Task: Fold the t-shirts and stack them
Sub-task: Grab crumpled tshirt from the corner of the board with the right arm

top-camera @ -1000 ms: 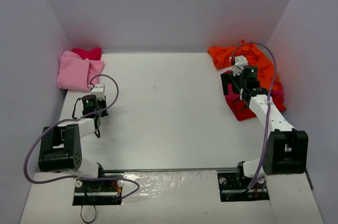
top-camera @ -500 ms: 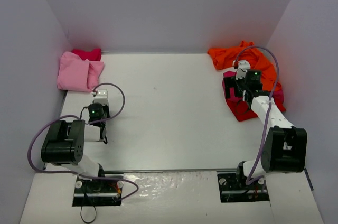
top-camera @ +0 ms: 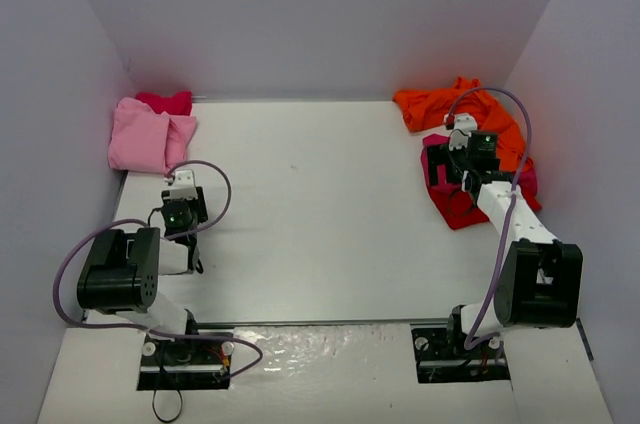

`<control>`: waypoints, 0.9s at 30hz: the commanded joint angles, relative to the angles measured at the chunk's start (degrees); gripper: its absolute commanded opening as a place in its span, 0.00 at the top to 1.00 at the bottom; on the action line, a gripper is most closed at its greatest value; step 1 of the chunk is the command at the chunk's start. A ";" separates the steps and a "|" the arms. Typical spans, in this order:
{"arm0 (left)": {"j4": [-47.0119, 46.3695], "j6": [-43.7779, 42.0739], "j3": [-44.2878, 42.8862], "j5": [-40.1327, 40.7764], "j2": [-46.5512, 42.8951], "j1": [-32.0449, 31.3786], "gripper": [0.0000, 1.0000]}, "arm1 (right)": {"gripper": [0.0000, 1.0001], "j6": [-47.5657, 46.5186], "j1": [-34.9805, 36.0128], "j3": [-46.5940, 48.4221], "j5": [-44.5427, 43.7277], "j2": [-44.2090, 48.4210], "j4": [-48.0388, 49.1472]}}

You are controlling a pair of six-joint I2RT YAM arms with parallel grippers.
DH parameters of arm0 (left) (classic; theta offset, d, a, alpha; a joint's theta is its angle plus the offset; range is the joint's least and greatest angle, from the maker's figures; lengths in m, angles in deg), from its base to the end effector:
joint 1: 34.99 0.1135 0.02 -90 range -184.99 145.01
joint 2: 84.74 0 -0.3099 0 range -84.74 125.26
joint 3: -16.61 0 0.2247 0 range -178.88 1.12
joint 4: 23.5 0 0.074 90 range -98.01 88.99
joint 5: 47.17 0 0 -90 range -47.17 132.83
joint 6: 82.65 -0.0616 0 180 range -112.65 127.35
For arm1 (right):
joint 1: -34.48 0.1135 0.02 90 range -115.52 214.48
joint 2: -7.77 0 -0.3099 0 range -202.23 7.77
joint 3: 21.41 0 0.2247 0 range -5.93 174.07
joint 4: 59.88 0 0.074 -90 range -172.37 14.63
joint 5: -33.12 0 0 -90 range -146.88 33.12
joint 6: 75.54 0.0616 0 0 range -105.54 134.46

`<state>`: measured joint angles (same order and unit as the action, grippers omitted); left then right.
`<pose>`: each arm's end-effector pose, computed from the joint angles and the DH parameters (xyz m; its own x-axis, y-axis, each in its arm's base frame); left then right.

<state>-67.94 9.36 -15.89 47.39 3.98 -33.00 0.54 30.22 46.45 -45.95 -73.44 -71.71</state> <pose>0.2702 0.0143 0.2089 -0.2000 -0.0419 -0.9789 -0.1195 0.9927 -0.0181 0.3130 -0.0116 0.3107 -0.3882 -0.2079 -0.8978 -0.1974 0.9704 -0.1394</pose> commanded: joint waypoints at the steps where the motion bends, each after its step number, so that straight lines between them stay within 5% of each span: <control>1: -4.59 -0.27 -2.46 -3.75 -1.91 0.46 0.56 | 0.00 0.84 -0.51 2.53 0.74 -0.37 2.70; 6: -4.73 -1.92 -1.72 -10.74 -4.01 0.73 0.58 | 0.00 -0.93 -0.22 4.57 -4.77 0.34 1.27; 10: 20.10 -4.56 -8.49 -18.41 -18.29 0.80 0.71 | 0.00 -2.41 -0.23 3.18 -18.40 7.78 5.58; 12: 32.86 -3.70 -18.48 -24.19 -18.94 2.14 0.81 | 0.00 -1.19 -0.38 3.70 -28.03 9.76 7.92; 15: 51.00 -7.55 -30.06 -25.78 -16.64 1.29 1.00 | 0.03 -1.49 -0.92 8.66 -23.16 8.27 0.87; 18: 57.35 -8.12 -34.13 -27.80 -18.30 1.35 1.00 | 0.00 -6.38 0.15 12.30 -18.71 4.01 -3.61; 20: 67.82 -9.52 -39.77 -35.12 -19.50 1.35 0.93 | 0.00 -4.35 0.31 16.70 -20.14 0.57 -6.38; 23: 80.32 -12.39 -48.26 -42.21 -21.07 1.32 0.61 | 0.00 -0.68 0.62 23.76 -19.09 -4.61 -6.89; 27: 91.17 -16.48 -55.02 -44.89 -22.67 1.26 0.52 | 0.00 -3.39 2.57 33.38 -19.72 -12.76 -9.24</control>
<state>6.21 -1.16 -62.17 10.18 -15.12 -31.70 -1.89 30.98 70.52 -64.79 -80.01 -80.34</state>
